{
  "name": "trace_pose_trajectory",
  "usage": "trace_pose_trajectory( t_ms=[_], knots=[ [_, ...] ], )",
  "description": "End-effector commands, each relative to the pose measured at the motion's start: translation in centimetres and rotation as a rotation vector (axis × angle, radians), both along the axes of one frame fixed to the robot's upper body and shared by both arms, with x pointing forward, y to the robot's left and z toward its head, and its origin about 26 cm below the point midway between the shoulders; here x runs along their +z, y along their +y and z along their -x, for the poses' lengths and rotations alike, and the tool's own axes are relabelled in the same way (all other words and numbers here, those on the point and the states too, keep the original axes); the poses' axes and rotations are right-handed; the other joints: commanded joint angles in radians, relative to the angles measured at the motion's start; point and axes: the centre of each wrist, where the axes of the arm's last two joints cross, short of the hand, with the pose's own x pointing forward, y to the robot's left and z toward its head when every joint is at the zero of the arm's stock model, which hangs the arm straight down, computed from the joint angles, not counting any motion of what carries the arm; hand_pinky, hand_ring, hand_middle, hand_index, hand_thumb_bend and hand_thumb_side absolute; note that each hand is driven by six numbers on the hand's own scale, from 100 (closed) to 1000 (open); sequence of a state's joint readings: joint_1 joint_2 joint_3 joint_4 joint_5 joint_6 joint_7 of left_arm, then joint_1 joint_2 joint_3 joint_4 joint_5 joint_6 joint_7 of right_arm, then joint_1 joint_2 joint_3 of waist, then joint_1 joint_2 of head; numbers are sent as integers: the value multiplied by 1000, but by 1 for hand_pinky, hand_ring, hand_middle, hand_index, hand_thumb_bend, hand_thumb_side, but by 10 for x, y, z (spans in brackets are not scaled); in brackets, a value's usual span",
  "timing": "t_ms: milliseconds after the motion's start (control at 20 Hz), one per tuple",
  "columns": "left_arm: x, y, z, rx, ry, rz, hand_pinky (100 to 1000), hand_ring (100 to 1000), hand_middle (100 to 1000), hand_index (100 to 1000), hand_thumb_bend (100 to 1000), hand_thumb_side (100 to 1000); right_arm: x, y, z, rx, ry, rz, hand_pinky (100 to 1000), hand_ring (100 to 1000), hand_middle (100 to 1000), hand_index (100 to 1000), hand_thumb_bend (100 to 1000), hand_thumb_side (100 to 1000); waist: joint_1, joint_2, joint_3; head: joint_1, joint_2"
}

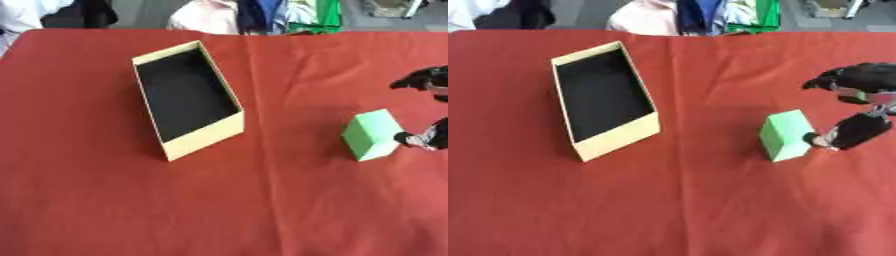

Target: Pick up objects on the table and place them in the box.

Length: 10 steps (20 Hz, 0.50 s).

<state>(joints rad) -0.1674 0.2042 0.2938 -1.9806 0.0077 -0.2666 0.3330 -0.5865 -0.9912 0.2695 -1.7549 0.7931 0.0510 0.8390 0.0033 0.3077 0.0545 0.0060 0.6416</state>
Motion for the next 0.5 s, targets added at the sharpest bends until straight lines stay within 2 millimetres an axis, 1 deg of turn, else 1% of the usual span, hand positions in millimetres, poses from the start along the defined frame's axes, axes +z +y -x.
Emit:
trace_pose_trajectory(
  t_ms=[50,500],
  knots=[
    [9,3,3,3,-21,-41,566,625,599,715,100,391,15,-2,4,18,-16,45,890,884,922,1000,371,566,-16,-34,-5,9,11],
    [9,3,3,-4,-18,-38,566,626,599,715,100,394,15,7,-2,57,-21,42,889,884,928,1000,360,554,-11,-33,0,11,4]
  ],
)
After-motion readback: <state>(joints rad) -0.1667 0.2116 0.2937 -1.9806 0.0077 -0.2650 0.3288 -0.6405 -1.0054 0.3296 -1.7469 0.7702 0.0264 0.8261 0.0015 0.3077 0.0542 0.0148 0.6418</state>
